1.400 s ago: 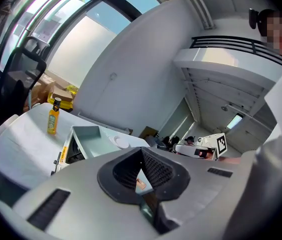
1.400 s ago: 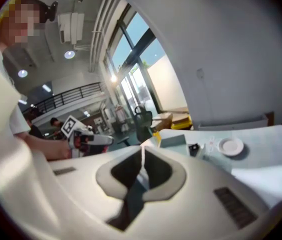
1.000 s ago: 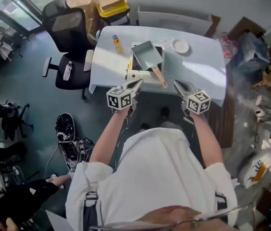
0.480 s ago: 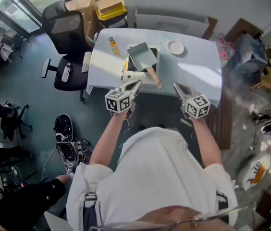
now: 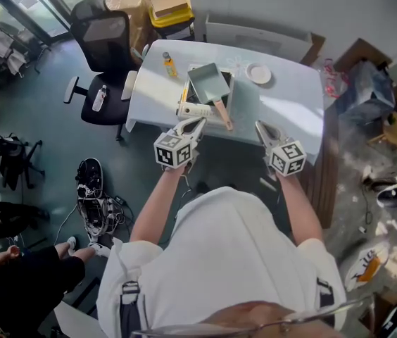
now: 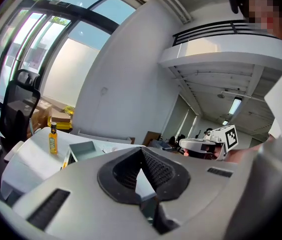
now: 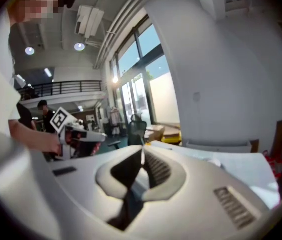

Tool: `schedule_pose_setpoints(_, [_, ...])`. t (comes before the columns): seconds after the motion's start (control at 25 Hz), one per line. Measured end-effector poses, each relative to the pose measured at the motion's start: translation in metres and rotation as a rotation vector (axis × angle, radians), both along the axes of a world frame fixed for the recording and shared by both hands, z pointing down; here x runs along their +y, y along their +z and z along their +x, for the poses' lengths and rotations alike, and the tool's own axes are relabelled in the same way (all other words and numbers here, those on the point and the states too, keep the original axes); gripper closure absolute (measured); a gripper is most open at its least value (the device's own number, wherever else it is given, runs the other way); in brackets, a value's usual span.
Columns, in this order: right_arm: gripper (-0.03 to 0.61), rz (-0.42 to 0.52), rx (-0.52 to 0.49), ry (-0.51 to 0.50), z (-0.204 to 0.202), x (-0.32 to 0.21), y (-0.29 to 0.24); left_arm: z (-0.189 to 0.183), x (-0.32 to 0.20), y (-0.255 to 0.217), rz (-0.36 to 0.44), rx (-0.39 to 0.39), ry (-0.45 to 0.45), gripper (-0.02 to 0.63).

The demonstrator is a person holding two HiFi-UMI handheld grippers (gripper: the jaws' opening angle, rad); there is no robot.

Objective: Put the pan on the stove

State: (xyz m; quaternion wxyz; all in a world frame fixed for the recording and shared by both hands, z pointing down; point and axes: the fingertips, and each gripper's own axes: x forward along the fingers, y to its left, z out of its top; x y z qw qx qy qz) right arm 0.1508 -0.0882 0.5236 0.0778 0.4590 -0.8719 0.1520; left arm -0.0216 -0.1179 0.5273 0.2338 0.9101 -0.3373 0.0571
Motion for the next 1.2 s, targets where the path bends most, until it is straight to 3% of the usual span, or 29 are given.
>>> schedule_pose_setpoints(1.2, [0.545,0.026,0.048,-0.034,-0.006,-0.0019,-0.003,0.0038,-0.0034,-0.0014,0.009,-0.026,-0.025,0.584])
